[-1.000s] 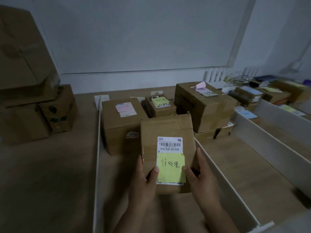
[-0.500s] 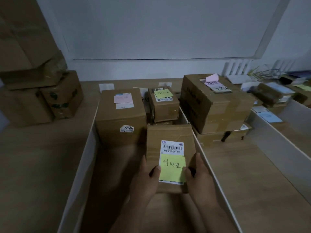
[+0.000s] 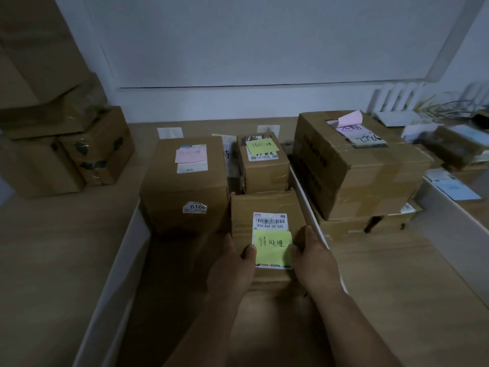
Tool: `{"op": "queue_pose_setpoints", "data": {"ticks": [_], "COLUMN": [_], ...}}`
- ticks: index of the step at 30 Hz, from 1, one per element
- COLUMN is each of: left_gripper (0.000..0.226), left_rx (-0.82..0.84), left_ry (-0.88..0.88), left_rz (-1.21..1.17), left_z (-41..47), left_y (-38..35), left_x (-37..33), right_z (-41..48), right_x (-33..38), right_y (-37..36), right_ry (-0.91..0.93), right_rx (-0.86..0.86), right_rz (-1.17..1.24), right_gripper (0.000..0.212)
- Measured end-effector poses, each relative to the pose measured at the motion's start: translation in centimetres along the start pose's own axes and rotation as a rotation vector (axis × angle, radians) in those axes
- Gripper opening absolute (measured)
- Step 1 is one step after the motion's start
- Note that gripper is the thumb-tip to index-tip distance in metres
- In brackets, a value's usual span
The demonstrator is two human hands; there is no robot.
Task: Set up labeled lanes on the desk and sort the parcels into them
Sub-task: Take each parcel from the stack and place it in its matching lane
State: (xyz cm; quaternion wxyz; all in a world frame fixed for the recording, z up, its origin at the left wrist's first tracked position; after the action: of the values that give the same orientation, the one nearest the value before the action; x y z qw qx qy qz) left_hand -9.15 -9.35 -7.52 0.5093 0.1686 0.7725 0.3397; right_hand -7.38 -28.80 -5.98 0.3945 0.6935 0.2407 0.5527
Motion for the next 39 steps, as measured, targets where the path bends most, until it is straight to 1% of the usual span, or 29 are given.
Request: {"op": "queue_pose_setpoints", "data": {"ticks": [3, 7, 12, 15, 18, 20, 22, 24, 28, 31, 36, 39], "left_gripper": [0.064, 0.065, 0.065, 0.065, 0.068, 0.073, 0.077, 0.076, 0.065, 0.064, 0.063, 0.058], "left_rx": [-0.014, -0.021, -0.039, -0.020, 0.014, 0.016, -0.006, -0.034, -0.104, -0.172, -0.279, -0.366], "left_ry": [0.009, 0.011, 0.004, 0.008, 0.012, 0.021, 0.010, -0.027, -0.145, -0.138, -0.213, -0.199], "left_rz": [0.022, 0.026, 0.022, 0.007, -0.100, -0.201, -0.269, -0.273, -0.244, -0.255, -0.174, -0.213], "left_z": [0.6, 0.9, 1.1, 1.1, 0.5, 0.1, -0.8, -2.0, -4.0, -5.3, -8.2, -9.8], "left_y": [-0.1, -0.2, 0.1, 0.0, 0.3, 1.1, 2.5, 4.1, 7.8, 11.1, 19.3, 25.8], "left_x": [-0.4, -0.7, -1.3, -1.3, -1.4, -1.0, -0.6, -0.3, 0.1, 1.5, 4.5, 8.5], "right_z": [1.0, 1.4, 2.0, 2.1, 1.5, 0.7, -0.4, -1.5, -4.8, -8.1, -14.0, -17.6], "right_x": [0.4, 0.7, 1.1, 1.5, 2.2, 2.9, 3.8, 5.1, 8.2, 11.0, 17.0, 21.7], "right_y": [0.1, 0.0, -0.1, 0.1, 1.0, 1.8, 2.6, 3.0, 3.5, 3.0, 2.0, 1.7], "right_ry": [0.019, 0.030, 0.030, 0.053, 0.126, 0.188, 0.242, 0.306, 0.375, 0.442, 0.551, 0.595], "right_rx": [0.012, 0.027, 0.059, 0.053, 0.001, -0.047, -0.087, -0.114, -0.135, -0.107, -0.064, -0.104], "right_rz": [-0.003, -0.007, -0.022, -0.036, -0.009, 0.036, 0.078, 0.106, 0.100, 0.076, -0.009, 0.018], "right_gripper": [0.045, 0.053, 0.056, 0.052, 0.046, 0.050, 0.056, 0.059, 0.055, 0.053, 0.053, 0.050]}}
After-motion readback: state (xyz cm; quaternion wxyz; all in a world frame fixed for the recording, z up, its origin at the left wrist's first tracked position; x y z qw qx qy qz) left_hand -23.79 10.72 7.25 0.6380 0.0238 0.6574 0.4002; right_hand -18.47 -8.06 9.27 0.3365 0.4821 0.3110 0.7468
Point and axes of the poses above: each hand's wrist, its own z-axis towards the middle knuckle, its own y-axis out of the back of the hand, x = y × z, the point moved 9 cm from there along z, towards the middle knuckle, and after that the axes turned 4 degrees about -x, right-handed, at the moved point
